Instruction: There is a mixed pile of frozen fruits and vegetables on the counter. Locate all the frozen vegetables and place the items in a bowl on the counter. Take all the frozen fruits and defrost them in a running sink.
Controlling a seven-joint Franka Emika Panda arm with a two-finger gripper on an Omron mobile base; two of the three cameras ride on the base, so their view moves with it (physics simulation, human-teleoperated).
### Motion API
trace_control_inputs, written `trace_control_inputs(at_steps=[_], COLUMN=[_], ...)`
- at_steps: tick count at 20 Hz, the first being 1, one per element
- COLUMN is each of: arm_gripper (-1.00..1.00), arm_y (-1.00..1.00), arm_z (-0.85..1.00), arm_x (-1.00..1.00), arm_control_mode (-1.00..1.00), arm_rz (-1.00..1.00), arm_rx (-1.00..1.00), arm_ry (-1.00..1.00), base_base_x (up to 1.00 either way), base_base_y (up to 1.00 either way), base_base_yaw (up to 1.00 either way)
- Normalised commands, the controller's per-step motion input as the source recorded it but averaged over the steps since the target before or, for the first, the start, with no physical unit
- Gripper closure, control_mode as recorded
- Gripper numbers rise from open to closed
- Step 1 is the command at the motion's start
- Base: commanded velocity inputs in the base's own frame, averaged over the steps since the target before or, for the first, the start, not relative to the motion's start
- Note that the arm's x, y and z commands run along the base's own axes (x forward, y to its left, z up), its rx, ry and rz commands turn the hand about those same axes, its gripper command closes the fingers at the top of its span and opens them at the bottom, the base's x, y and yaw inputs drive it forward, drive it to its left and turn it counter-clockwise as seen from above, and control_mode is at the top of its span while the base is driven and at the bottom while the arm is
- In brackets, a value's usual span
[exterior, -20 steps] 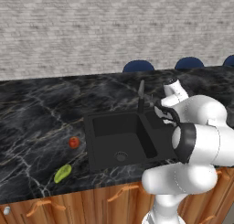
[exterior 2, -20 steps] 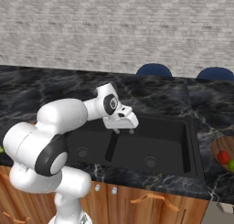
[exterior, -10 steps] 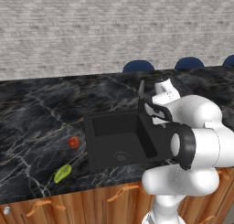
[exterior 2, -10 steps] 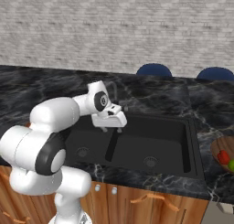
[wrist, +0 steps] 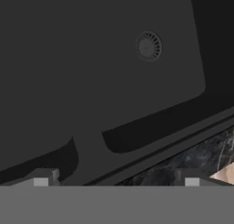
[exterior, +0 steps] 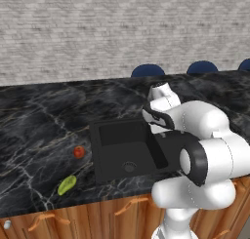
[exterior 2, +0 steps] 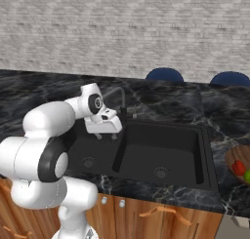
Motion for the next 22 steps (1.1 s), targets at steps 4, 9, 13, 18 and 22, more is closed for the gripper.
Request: trace_control_inputs(at_steps=[4,9,13,18,22], arm_gripper=[-1.0,-1.0,-1.0,-1.0,-1.0], arm_y=[0.48,0.42,0.38,0.2,0.23], arm_z=[0.01,0.0,0.04,-0.05,-0.05], arm_x=[0.0,0.0,0.0,0.0,0.0], arm_control_mode=[-1.0,-1.0,-1.0,-1.0,-1.0], arm_rz=[0.01,0.06,0.11,0.13,0.12], arm_rx=[0.01,0.03,0.05,0.16,0.16], arm_ry=[0.06,0.08,0.05,0.02,0.02], base_base_x=[0.0,0.0,0.0,0.0,0.0], base_base_y=[0.0,0.0,0.0,0.0,0.0], base_base_yaw=[0.0,0.0,0.0,0.0,0.0])
